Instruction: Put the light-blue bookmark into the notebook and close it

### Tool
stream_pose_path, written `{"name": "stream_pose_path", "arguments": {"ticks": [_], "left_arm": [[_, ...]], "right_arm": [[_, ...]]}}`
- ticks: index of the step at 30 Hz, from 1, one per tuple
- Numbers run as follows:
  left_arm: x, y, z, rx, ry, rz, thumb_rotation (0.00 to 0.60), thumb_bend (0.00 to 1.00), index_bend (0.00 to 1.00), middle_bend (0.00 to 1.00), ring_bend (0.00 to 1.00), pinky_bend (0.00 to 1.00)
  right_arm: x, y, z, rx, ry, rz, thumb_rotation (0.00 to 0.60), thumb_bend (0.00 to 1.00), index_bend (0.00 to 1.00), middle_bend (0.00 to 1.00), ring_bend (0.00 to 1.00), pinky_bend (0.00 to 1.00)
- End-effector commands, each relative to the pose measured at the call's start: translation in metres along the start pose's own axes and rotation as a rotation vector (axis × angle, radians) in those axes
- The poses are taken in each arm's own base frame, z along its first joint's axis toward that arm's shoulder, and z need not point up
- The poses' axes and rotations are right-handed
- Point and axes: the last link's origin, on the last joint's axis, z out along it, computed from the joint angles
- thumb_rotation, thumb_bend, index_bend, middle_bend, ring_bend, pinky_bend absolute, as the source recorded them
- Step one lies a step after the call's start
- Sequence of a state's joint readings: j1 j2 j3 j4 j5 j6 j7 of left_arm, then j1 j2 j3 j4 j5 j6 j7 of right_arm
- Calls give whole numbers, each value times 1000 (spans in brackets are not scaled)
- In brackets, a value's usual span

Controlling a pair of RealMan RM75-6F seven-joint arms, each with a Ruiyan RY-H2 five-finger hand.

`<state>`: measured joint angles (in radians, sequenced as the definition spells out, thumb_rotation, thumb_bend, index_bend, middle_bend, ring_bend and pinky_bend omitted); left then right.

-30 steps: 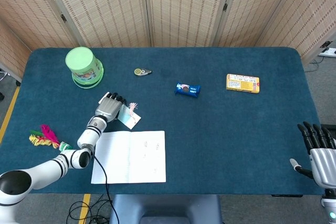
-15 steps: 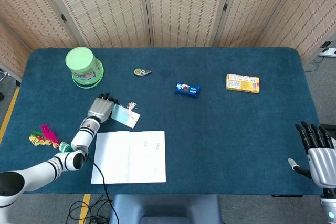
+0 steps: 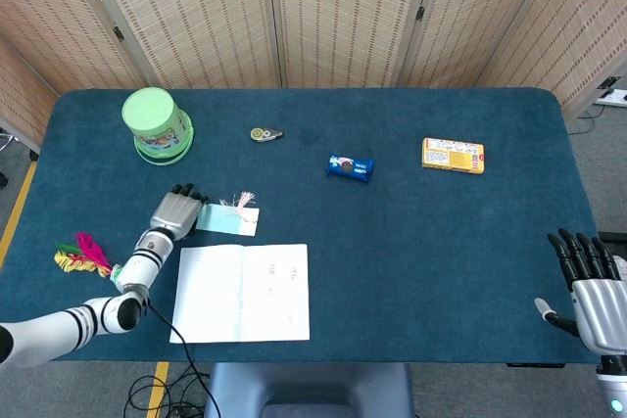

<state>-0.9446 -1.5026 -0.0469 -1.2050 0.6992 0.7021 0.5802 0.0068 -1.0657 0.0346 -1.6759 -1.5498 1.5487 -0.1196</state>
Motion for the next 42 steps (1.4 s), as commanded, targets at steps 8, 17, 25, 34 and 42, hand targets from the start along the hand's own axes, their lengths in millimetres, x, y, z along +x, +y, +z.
{"name": "stream_pose_path", "arguments": {"ticks": [8, 17, 25, 34, 42], "left_arm": [[10, -2, -5, -52, 164, -86, 600, 369, 161, 219, 65, 131], [7, -9, -7, -82, 149, -33, 600, 327, 163, 183, 60, 131], [-7, -1, -4, -82, 133, 0, 600, 274, 182, 167, 60, 131], [-11, 0, 1, -60, 114, 28, 600, 274, 206, 142, 60, 131], [-14, 1, 4, -41, 74, 30, 600, 274, 207, 122, 57, 131]], "right_arm": [[1, 0, 2, -2, 1, -6, 600, 139, 38, 56, 0, 0], [0, -1, 4, -2, -8, -6, 600, 139, 39, 56, 0, 0], [1, 0, 4, -3, -6, -6, 600, 139, 39, 56, 0, 0], [-1, 1, 3, -6, -10, -1, 600, 139, 38, 56, 0, 0], [-1, 3, 3, -9, -10, 0, 600, 139, 39, 57, 0, 0]]}}
